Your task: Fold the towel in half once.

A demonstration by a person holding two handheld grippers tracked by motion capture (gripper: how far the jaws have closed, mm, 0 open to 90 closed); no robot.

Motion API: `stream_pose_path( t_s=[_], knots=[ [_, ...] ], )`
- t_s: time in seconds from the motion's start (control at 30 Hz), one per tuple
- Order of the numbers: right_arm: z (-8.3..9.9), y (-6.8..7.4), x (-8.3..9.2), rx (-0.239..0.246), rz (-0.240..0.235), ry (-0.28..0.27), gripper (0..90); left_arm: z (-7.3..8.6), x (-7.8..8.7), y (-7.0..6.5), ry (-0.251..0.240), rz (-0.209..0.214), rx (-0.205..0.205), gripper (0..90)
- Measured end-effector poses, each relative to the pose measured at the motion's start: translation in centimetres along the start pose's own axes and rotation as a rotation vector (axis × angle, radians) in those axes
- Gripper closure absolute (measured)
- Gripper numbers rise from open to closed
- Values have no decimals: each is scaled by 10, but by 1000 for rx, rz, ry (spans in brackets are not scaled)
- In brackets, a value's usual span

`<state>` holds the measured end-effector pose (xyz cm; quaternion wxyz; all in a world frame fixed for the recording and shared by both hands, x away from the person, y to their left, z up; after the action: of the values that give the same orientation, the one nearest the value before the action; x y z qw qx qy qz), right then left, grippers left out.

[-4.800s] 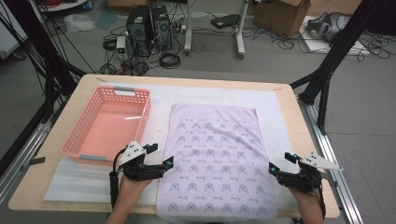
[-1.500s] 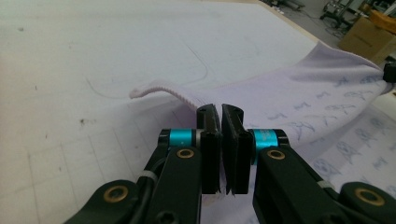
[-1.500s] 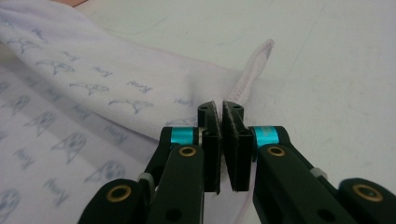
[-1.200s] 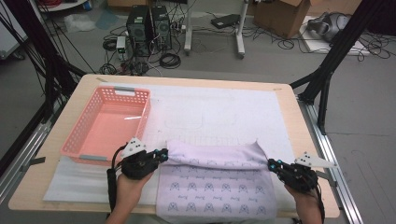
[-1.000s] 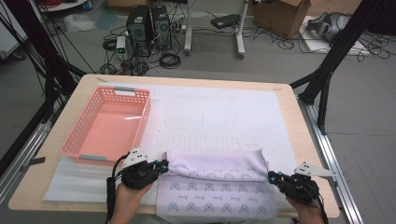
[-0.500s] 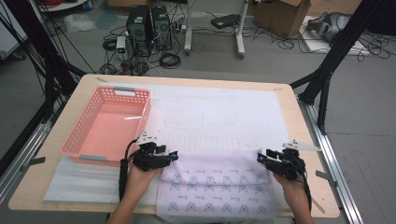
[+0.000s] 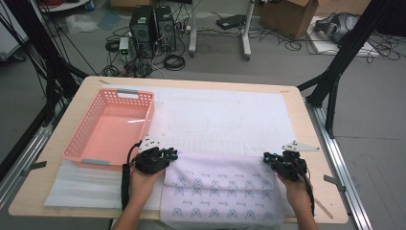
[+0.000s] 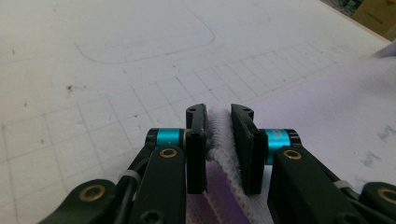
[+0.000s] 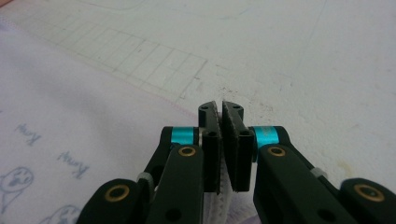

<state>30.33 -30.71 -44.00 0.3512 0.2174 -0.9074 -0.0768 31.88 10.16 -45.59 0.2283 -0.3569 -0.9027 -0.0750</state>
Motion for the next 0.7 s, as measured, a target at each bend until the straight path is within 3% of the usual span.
stream_pose_path(
  t_s=[0.07, 0.17, 0.27, 0.33, 0.4, 0.5, 0.7],
  knots=[
    [1, 0, 3, 7, -2, -6, 858, 0, 0, 1, -9, -3, 0, 737],
    [0, -1, 4, 12, -3, -6, 858, -2, -2, 6, -35, -21, 70, 556],
    [-1, 0, 3, 9, -5, -10, 858, -2, -7, 8, -11, -24, 88, 628],
    [0, 1, 1, 9, -7, -5, 858, 0, -13, 9, 47, -19, 101, 652],
    [0, 1, -1, 11, -4, -4, 858, -1, -16, 9, 72, -20, 108, 709],
    [-1, 1, -1, 16, -4, -2, 858, -2, -18, 7, 102, -18, 89, 872],
    [-1, -1, 2, 10, -7, -13, 858, -5, -12, 6, 70, -12, 83, 897]
  ],
)
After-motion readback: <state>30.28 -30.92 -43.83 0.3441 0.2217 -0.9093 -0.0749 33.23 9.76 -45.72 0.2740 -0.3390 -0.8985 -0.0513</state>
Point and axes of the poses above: each handheld gripper's, and its own axes: x roughly backward along the jaws, z roughly out of its underside, y roughly to its left, the point moved 3 cm from there along -x, roughly forward along the jaws, and after that the axes turned 13 degrees about -x, right-handed, at the moved point
